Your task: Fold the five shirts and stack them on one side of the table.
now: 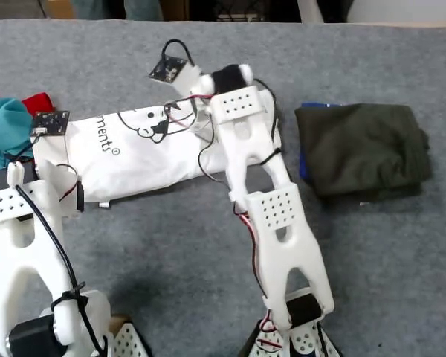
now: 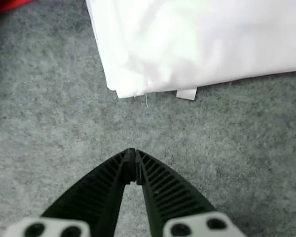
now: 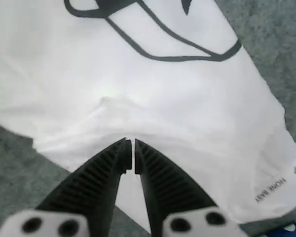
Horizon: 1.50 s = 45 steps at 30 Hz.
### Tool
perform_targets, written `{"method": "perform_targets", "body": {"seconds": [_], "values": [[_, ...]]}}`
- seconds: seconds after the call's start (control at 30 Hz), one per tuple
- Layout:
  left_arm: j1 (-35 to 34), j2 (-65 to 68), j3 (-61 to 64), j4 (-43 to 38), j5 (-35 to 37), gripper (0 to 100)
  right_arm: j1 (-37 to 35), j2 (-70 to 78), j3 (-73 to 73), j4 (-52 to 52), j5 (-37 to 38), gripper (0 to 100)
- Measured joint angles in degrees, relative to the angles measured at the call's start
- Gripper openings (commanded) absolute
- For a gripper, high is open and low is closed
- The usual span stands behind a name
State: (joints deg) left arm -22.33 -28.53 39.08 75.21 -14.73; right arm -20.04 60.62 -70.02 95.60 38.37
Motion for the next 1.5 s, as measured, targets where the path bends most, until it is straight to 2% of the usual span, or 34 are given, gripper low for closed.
{"method": "perform_targets", "body": {"seconds": [0.2,0.3,0.43,0.57,0.63,0.8,1.1,1.23,1.37,1.43,1.5], "values": [[0.00,0.00,0.00,0.26,0.00,3,-0.44,5.71,2.11,-6.68,-3.25,1.5],[0.00,0.00,0.00,0.26,0.00,3,-0.44,5.89,0.26,-4.66,-3.43,1.5],[-0.18,0.00,-0.44,0.26,0.00,4,-0.44,5.89,-9.67,1.67,-3.43,1.5],[-3.25,0.26,-6.07,3.60,0.00,19,0.35,5.71,-21.63,4.66,-3.43,1.5],[-5.27,2.73,-10.99,6.15,0.70,19,1.93,5.01,-22.15,5.10,-3.43,1.5],[-7.30,19.08,-28.57,12.22,1.76,20,5.01,0.62,-19.69,5.19,-3.43,1.5],[-7.30,63.38,-67.25,19.78,2.37,22,5.10,-4.22,-18.20,5.27,-3.43,1.5],[-7.30,80.79,-85.54,23.21,5.71,22,5.10,-4.22,-18.20,5.27,-3.43,1.5],[-7.47,92.31,-101.63,25.58,8.35,22,5.10,-4.22,-18.20,5.27,-3.43,1.5],[-7.47,96.79,-106.02,25.67,8.70,18,5.10,-4.22,-18.20,5.27,-3.43,1.5],[-7.38,98.11,-107.87,25.76,8.79,9,5.10,-4.22,-18.20,5.27,-3.43,1.5]]}}
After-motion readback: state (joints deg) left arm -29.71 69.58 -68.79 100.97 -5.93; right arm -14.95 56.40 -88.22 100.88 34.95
